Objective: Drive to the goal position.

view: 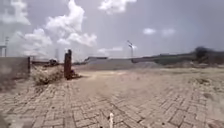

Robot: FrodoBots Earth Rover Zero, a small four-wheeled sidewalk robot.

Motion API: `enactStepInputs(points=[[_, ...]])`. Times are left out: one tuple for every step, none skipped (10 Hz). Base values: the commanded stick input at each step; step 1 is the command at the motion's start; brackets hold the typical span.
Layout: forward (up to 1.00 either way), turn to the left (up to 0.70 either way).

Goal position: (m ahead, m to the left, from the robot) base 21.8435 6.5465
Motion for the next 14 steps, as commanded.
enactStepInputs(points=[[0.57, 0.14], [0.57, 0.14], [0.57, 0.14], [0.62, 0.11], [0.68, 0.03], [0.70, 0.00], [0.70, 0.00], [0.70, 0.00], [0.70, 0.00], [0.70, 0.00], [0.70, 0.00], [0.70, 0.00], [0.70, 0.00], [0.70, 0.00]])
